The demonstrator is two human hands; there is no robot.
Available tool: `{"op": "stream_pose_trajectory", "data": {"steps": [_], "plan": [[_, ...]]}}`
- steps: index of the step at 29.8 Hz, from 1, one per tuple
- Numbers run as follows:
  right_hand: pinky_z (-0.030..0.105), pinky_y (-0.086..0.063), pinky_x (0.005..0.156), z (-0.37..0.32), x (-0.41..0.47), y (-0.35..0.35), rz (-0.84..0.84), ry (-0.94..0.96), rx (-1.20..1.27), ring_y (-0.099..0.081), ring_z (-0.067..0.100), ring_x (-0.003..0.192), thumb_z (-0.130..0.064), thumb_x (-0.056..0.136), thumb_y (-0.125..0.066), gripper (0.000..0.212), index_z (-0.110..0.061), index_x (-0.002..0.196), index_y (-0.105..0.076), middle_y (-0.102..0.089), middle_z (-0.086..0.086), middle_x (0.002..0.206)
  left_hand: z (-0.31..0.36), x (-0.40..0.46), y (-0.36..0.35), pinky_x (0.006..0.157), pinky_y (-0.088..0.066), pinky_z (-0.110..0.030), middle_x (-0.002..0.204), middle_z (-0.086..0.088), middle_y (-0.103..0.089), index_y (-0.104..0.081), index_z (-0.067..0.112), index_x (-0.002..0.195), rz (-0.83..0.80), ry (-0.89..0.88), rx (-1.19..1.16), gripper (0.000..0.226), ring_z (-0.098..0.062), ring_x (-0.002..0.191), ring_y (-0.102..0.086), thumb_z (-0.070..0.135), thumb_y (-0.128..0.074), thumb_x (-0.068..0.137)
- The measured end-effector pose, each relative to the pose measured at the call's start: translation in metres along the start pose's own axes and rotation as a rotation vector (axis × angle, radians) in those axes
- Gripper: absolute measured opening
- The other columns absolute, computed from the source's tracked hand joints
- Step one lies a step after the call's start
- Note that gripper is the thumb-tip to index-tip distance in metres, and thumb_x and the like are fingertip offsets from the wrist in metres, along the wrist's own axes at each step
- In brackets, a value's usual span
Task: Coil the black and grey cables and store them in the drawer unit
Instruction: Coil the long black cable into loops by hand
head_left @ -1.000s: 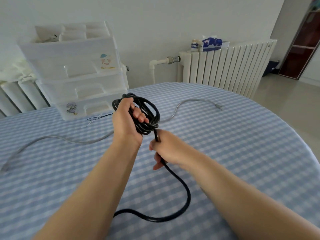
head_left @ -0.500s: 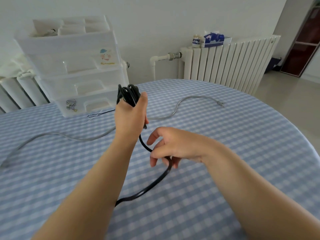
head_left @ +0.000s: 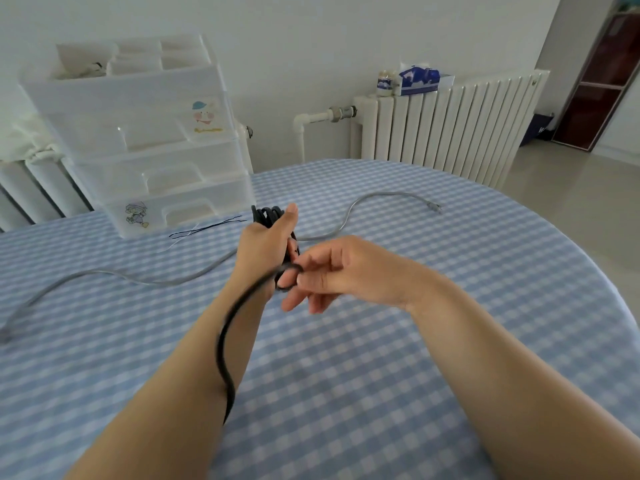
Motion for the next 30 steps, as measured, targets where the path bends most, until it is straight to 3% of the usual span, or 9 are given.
{"op": "stream_pose_trajectory", "data": {"steps": [4, 9, 13, 18, 20, 22, 26, 29, 30], "plan": [[0.024, -0.052, 0.067, -0.002, 0.004, 0.022, 0.371, 0.133, -0.110, -0.063, 0.012, 0.068, -0.016, 0.097, -0.054, 0.017, -0.020, 0.090, -0.069, -0.071, 0.004, 0.077, 0.002, 0.000, -0.007, 0.061, -0.049, -0.031, 0.053, -0.005, -0.055, -0.053, 0.012, 0.059, -0.119, 0.041, 0.068, 0.051, -0.022, 0.055, -0.057, 0.054, -0.058, 0.088], [0.021, -0.038, 0.043, -0.002, 0.001, 0.028, 0.440, 0.115, 0.189, -0.055, 0.011, 0.047, -0.014, 0.093, -0.059, 0.014, -0.004, 0.084, -0.064, -0.067, 0.003, 0.065, 0.012, -0.018, -0.028, 0.060, -0.048, -0.036, 0.060, -0.021, -0.059, -0.051, 0.015, 0.044, -0.445, -0.071, 0.231, 0.077, -0.024, 0.052, -0.054, 0.080, -0.032, 0.081], [0.019, -0.032, 0.042, 0.009, 0.003, 0.032, 0.505, 0.027, 0.413, -0.047, 0.010, 0.042, -0.017, 0.091, -0.063, 0.021, -0.006, 0.073, -0.061, -0.063, 0.005, 0.063, 0.017, -0.029, -0.035, 0.049, -0.043, -0.030, 0.061, -0.015, -0.047, -0.047, 0.015, 0.056, -0.568, -0.091, 0.182, 0.076, -0.018, 0.046, -0.042, 0.077, -0.011, 0.081], [0.018, -0.029, 0.037, 0.016, 0.002, 0.041, 0.595, 0.001, 0.602, -0.042, 0.009, 0.040, -0.015, 0.090, -0.064, 0.021, -0.007, 0.071, -0.061, -0.058, 0.000, 0.055, 0.021, -0.038, -0.037, 0.048, -0.043, -0.029, 0.050, 0.000, -0.040, -0.049, 0.013, 0.071, -0.663, -0.120, 0.235, 0.074, -0.015, 0.043, -0.038, 0.081, -0.020, 0.073], [0.019, -0.028, 0.038, 0.015, -0.002, 0.046, 0.635, -0.003, 0.550, -0.039, 0.009, 0.040, -0.017, 0.089, -0.066, 0.020, -0.002, 0.076, -0.062, -0.053, 0.001, 0.054, 0.025, -0.042, -0.038, 0.048, -0.042, -0.027, 0.048, 0.000, -0.040, -0.054, 0.013, 0.068, -0.704, -0.145, 0.284, 0.065, -0.015, 0.042, -0.039, 0.075, -0.037, 0.078], [0.020, -0.027, 0.040, 0.014, -0.005, 0.052, 0.671, 0.002, 0.420, -0.036, 0.009, 0.042, -0.023, 0.087, -0.068, 0.022, -0.002, 0.085, -0.063, -0.047, -0.001, 0.050, 0.029, -0.046, -0.038, 0.046, -0.039, -0.023, 0.045, 0.000, -0.041, -0.060, 0.023, 0.055, -0.729, -0.178, 0.340, 0.043, -0.014, 0.041, -0.039, 0.054, -0.055, 0.085], [0.018, -0.041, 0.046, 0.011, -0.011, 0.066, 0.861, -0.016, -0.055, -0.048, 0.006, 0.041, -0.039, 0.095, -0.054, 0.039, -0.004, 0.080, -0.059, -0.056, 0.000, 0.053, 0.034, -0.043, -0.034, 0.047, -0.040, -0.022, 0.041, -0.002, -0.044, -0.049, 0.016, 0.049, -0.691, -0.224, 0.408, 0.045, -0.016, 0.039, -0.040, 0.032, -0.067, 0.086], [0.025, -0.053, 0.060, 0.017, -0.017, 0.080, 0.942, 0.052, -0.186, -0.066, 0.004, 0.067, -0.019, 0.102, -0.041, 0.012, -0.021, 0.107, -0.052, -0.068, -0.004, 0.076, 0.041, -0.042, -0.032, 0.044, -0.038, -0.022, 0.041, -0.001, -0.044, -0.047, 0.016, 0.051, -0.657, -0.263, 0.381, 0.042, -0.015, 0.038, -0.040, 0.024, -0.067, 0.087], [0.029, -0.056, 0.069, 0.020, -0.015, 0.082, 0.900, 0.067, -0.220, -0.068, 0.008, 0.080, -0.012, 0.101, -0.043, 0.023, -0.029, 0.113, -0.050, -0.069, -0.007, 0.085, 0.043, -0.043, -0.032, 0.043, -0.038, -0.022, 0.040, 0.001, -0.044, -0.048, 0.019, 0.052, -0.664, -0.279, 0.372, 0.040, -0.015, 0.037, -0.040, 0.021, -0.066, 0.088]]}}
Point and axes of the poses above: each hand's wrist, its own x-axis towards the middle knuckle, its own y-axis out of the back of the hand, z = x × y, the point moved 6 cm from there along x, towards the middle knuckle
